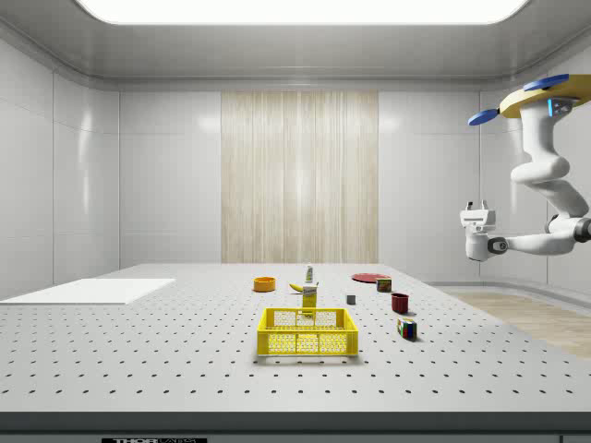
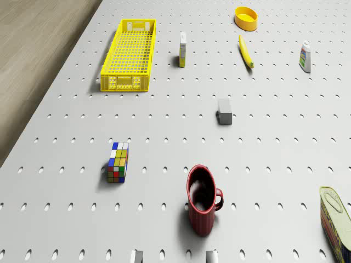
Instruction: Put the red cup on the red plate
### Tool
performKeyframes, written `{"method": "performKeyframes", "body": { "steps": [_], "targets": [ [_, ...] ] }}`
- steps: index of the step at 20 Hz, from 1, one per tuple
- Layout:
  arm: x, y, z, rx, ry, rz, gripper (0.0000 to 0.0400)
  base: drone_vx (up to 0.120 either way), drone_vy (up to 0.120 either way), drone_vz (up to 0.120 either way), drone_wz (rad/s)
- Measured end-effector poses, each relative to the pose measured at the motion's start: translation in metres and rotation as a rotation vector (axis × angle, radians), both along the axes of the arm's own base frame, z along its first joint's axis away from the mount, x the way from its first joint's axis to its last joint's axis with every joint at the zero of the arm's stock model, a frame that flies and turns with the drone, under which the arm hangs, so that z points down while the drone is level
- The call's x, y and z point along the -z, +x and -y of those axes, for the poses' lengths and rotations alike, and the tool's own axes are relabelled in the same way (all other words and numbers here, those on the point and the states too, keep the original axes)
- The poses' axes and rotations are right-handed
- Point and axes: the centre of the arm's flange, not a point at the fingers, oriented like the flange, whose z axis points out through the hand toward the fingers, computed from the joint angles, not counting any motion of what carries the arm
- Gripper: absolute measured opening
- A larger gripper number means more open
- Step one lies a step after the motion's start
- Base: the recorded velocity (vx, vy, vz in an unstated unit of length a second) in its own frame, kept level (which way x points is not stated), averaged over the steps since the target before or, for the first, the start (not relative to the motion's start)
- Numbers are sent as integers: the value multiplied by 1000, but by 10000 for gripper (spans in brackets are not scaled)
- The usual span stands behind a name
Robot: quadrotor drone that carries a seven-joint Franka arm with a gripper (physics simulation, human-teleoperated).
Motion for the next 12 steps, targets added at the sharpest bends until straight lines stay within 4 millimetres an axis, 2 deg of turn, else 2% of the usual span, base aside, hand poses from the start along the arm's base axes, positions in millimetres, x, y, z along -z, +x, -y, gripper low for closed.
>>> {"method": "performKeyframes", "body": {
  "steps": [6,9,12],
  "targets": [
    [-43,-4,0,0,0,5,400,0,-7,0,0],
    [-61,-3,0,0,0,7,400,0,-120,0,0],
    [-75,-1,0,0,0,9,400,107,-120,0,0]
  ]
}}
